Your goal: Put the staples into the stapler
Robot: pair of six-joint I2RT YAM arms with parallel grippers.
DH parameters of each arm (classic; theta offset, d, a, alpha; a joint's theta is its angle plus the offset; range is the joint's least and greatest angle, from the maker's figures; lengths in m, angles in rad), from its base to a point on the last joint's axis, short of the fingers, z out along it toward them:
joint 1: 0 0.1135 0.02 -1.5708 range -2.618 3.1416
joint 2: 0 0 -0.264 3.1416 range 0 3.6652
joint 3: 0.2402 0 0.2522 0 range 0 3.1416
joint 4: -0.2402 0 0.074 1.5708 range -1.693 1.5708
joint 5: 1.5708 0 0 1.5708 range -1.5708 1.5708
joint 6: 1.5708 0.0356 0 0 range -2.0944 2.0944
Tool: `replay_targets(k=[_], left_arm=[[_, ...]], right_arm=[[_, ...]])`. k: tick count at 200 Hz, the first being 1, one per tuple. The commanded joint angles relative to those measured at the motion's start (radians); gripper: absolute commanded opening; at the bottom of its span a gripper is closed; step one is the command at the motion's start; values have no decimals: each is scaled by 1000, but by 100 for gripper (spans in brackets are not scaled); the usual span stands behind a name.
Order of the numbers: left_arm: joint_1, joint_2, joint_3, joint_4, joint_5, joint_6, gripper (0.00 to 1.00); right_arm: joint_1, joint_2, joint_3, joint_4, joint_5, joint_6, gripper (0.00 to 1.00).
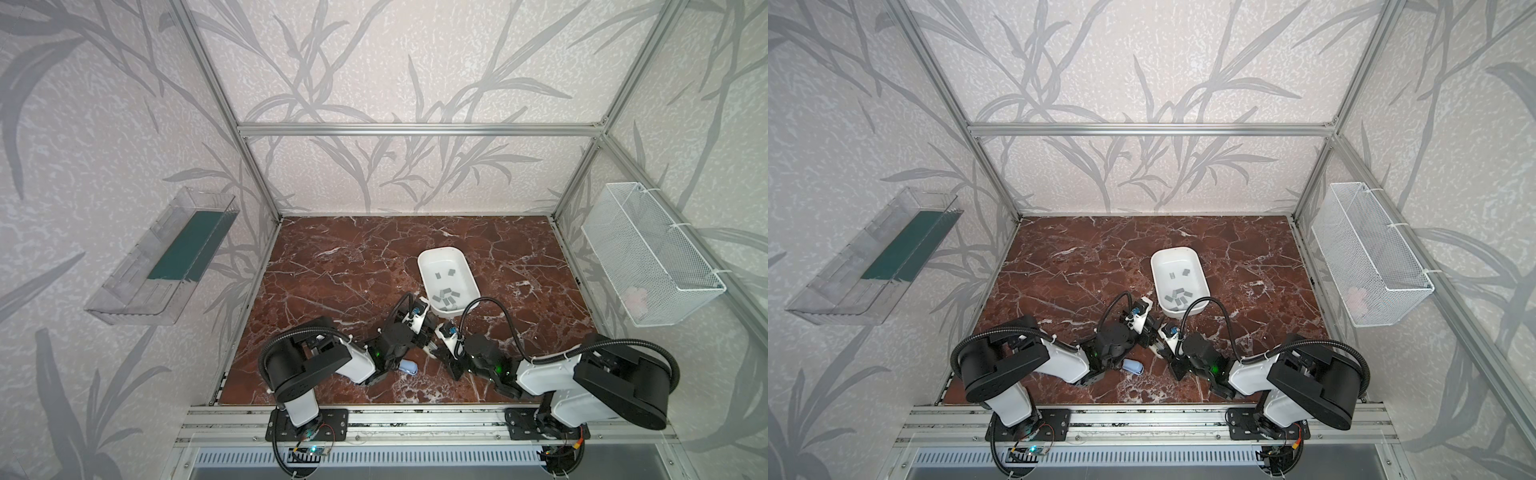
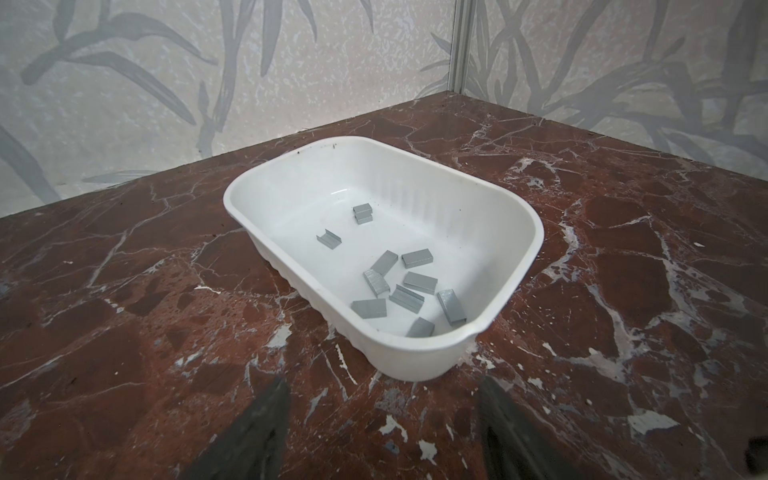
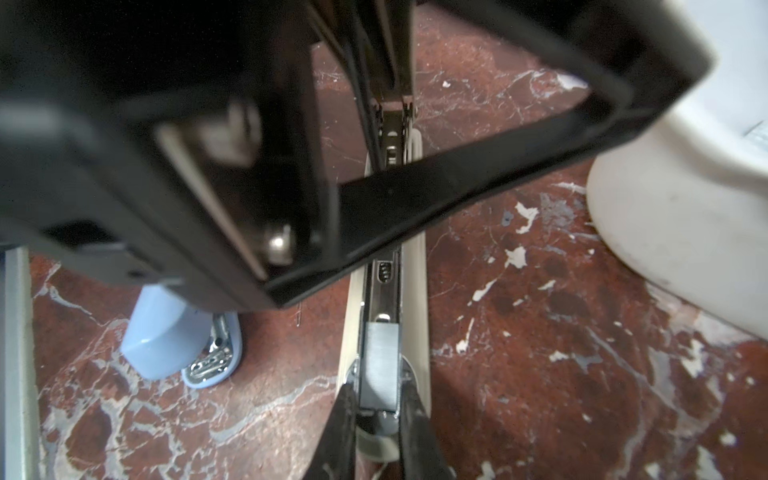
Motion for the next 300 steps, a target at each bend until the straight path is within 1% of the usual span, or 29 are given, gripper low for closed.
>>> replay_targets(k=[1,27,36,51,64,72,95,101,109,115,128,155,172,176,204,217,235,243,250,259,272,287,300], left_arm=[[-24,58,-46,-197,103,-4,78],[-24,31,-66,-189,140,9,92],[-24,14,-65,-215,163,24,95],[-24,-13,-57,-285,192,56,97],[-22,-33,-53,-333,208,80,98],[-22,-46,-56,-351,213,91,98],[-21,-77,-68,-349,247,96,98],[-20,-83,-70,-350,260,101,98],[-20,-93,-66,-360,273,104,98],[-20,-100,-63,-371,285,108,98],[-19,-119,-55,-403,301,112,98],[-19,-154,-57,-414,289,100,98],[-18,-182,-55,-431,308,100,98],[-18,-189,-54,-437,314,100,98],[-12,-280,-41,-524,354,107,99],[-10,-333,-44,-556,321,84,99],[-10,-409,-41,-628,321,94,99],[-8,-439,-36,-659,323,95,99],[-7,-462,-33,-679,316,92,99],[-3,-485,-33,-685,292,81,99],[3,-506,-31,-689,252,58,99],[12,-503,-9,-714,197,2,99],[14,-485,19,-732,139,-63,95]], right_arm=[[1,25,18,20,-3,17,9],[0,30,18,18,8,14,8],[-1,28,15,20,16,15,8],[-5,23,11,26,14,14,8],[-8,18,10,23,7,11,8],[-8,17,10,23,6,12,10],[-13,9,0,32,6,12,14],[-14,5,-2,30,5,14,16],[-16,-2,-2,24,5,14,22],[-16,-9,-2,18,3,13,24],[-16,-21,-2,5,3,11,25],[-18,-34,-2,0,10,8,25],[-18,-42,-2,0,11,9,25],[-18,-46,-3,-35,11,8,26],[-18,-86,-9,-69,19,6,38],[-18,-115,-11,-95,24,9,41],[-18,-154,-11,-134,28,11,42],[-18,-170,-13,-145,29,13,45],[-18,-183,-13,-157,30,14,48],[-18,-204,-12,-175,29,18,48],[-18,-246,-4,-220,25,26,48],[-18,-316,10,-292,30,43,48],[-18,-386,26,-365,47,51,47]])
